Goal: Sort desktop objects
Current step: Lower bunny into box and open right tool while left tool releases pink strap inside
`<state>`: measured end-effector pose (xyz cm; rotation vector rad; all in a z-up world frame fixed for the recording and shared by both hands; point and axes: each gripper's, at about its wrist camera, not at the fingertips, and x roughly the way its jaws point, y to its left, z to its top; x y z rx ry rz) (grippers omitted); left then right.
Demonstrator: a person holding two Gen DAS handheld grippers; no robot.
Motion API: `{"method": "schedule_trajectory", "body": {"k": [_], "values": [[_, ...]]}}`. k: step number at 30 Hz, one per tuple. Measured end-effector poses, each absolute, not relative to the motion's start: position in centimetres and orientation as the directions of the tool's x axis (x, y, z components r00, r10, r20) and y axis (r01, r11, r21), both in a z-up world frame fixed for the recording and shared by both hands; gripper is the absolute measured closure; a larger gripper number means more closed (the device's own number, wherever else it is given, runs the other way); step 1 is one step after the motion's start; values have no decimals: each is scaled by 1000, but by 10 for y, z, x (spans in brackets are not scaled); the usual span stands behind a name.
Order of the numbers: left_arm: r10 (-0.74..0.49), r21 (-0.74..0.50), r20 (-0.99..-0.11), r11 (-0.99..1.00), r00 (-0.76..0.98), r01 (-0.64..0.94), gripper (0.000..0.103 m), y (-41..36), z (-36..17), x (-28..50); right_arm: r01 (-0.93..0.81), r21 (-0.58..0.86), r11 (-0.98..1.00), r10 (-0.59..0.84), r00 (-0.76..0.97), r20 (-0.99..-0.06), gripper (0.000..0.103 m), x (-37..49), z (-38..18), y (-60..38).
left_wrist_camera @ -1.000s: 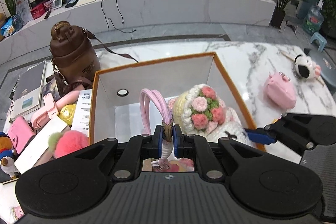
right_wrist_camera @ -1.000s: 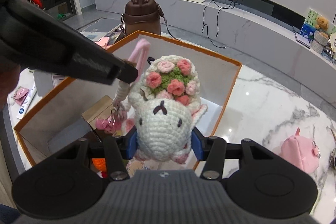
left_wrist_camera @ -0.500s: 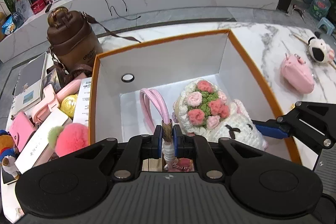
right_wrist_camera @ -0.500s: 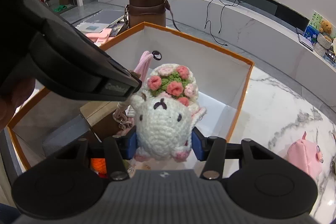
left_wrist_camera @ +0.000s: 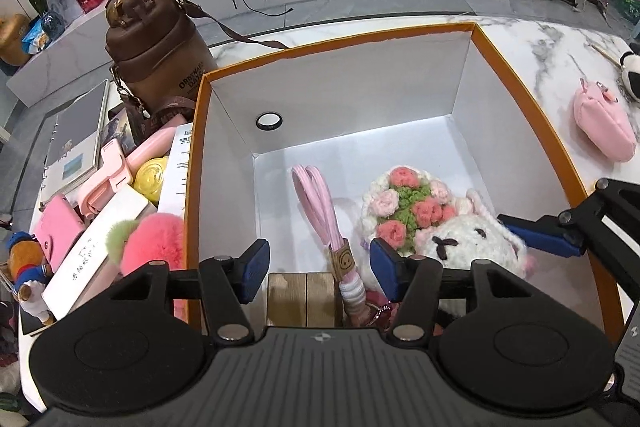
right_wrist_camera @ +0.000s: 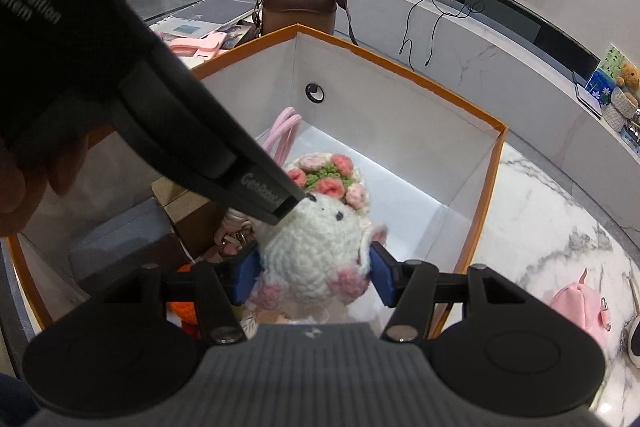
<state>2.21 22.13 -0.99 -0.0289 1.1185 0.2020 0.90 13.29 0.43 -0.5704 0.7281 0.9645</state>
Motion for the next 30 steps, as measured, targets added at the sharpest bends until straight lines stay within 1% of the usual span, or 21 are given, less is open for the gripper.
{"method": "schedule_trajectory", "body": {"k": [11,19,30], "values": [[153,92,-896,982,417,-163,37,217,-2,18,-881,-82,466,537,356,-765,39,4,7,127],[149,88,-885,984,442,-156,36,208,15,14,-878,-58,476,574,360,-736,39,2,25,111],[135,107,-872,991,470,-85,36,171,34,10,-865,-54,498,604,391,-695,39,4,49,81]]}}
